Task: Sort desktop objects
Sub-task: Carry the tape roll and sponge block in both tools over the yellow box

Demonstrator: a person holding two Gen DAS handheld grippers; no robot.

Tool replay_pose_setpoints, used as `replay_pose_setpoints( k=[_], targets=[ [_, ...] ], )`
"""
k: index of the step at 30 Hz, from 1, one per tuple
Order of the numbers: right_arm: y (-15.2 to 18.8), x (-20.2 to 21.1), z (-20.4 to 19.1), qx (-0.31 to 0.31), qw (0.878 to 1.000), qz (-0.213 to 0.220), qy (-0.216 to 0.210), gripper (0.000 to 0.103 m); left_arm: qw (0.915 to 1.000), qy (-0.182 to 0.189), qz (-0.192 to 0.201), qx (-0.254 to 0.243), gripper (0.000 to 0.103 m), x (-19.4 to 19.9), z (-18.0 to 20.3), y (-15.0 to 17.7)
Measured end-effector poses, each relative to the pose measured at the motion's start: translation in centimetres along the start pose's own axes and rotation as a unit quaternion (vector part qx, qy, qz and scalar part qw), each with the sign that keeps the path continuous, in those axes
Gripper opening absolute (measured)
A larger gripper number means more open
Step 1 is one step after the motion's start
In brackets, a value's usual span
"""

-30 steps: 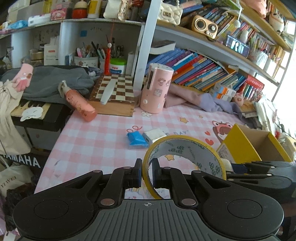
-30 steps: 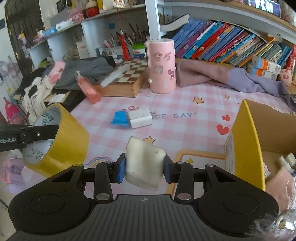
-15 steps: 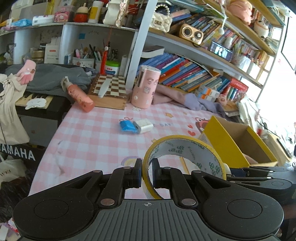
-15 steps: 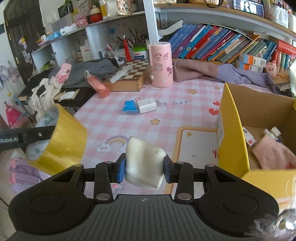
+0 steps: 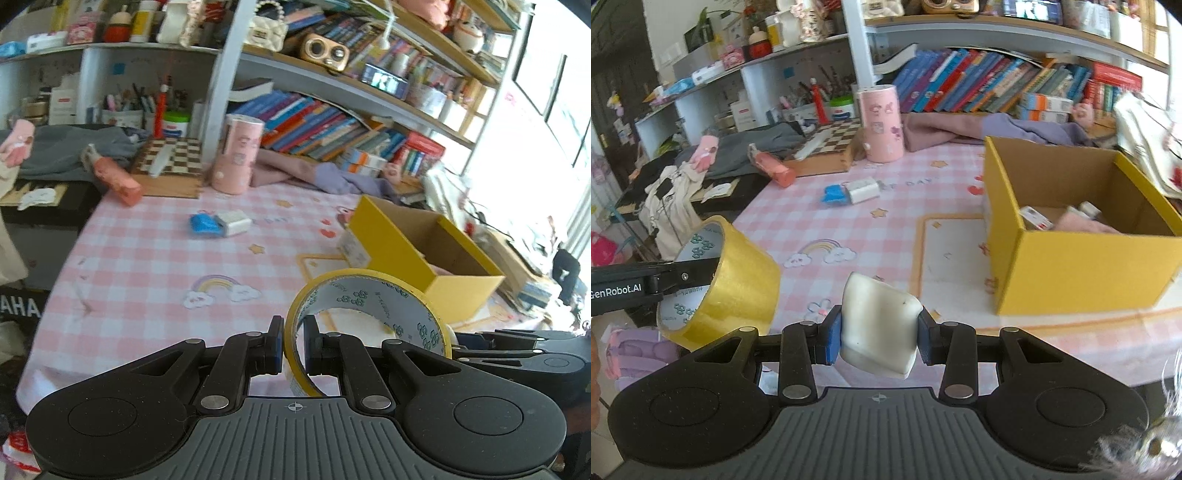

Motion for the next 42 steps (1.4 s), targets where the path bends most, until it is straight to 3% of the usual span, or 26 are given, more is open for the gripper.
replay_pose_setpoints(
  k=[18, 29, 42],
  targets=[
    [2.4, 5.3, 5.3, -0.072, 0.993, 0.031, 0.094, 0.036, 0.9921, 0.108, -0.006, -0.064, 0.009, -2.5, 6.3, -1.1],
    [0.8, 7.5, 10.0, -0.105, 0.984, 0.056, 0.133, 0.036, 0.9874, 0.136, 0.010, -0.081, 0.009, -4.6, 9.8, -3.5],
    [-2.7, 8.1, 14.8, -0.117, 0.981, 0.082, 0.133, 0.036, 0.9833, 0.152, 0.025, -0.097, 0.009, -8.4, 13.9, -7.5]
  ],
)
Point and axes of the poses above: each gripper's, at about its wrist camera, not at the fingertips, and x roughly against the way its jaws point, z to its right, y to its underside, the point moved 4 cm from there along -x, roughly the way its jaws point, and after that the axes turned 12 degrees about -x, right-handed, at the moved point
